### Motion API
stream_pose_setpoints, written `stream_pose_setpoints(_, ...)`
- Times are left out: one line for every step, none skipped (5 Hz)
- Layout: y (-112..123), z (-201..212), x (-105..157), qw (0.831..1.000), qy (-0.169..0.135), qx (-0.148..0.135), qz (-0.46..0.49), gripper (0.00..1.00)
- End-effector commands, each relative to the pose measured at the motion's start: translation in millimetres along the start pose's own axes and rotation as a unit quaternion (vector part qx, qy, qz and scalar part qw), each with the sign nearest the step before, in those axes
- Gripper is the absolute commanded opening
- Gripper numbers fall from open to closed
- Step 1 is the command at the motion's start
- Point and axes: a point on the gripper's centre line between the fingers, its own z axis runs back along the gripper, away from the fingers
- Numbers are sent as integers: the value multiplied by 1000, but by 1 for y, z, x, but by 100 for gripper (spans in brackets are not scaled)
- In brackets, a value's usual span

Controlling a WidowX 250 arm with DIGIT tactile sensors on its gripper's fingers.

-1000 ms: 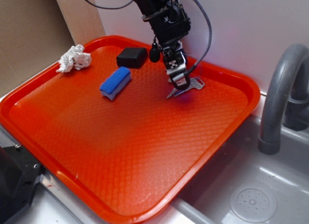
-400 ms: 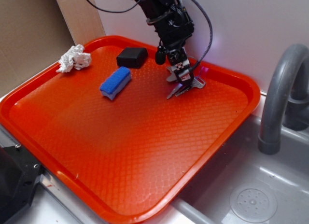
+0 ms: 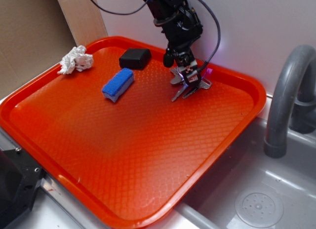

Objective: Grab the silver keys.

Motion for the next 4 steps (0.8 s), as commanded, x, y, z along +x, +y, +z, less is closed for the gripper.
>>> stream_pose_setpoints(-18, 138, -16, 989, -15, 48, 136, 0)
stream_pose_setpoints(-13, 194, -26, 977, -9, 61, 203, 0)
stream_pose_setpoints(-12, 244, -15, 963, 36, 79, 255, 0)
stream_pose_setpoints(-11, 232, -17, 953, 47, 99, 284, 0)
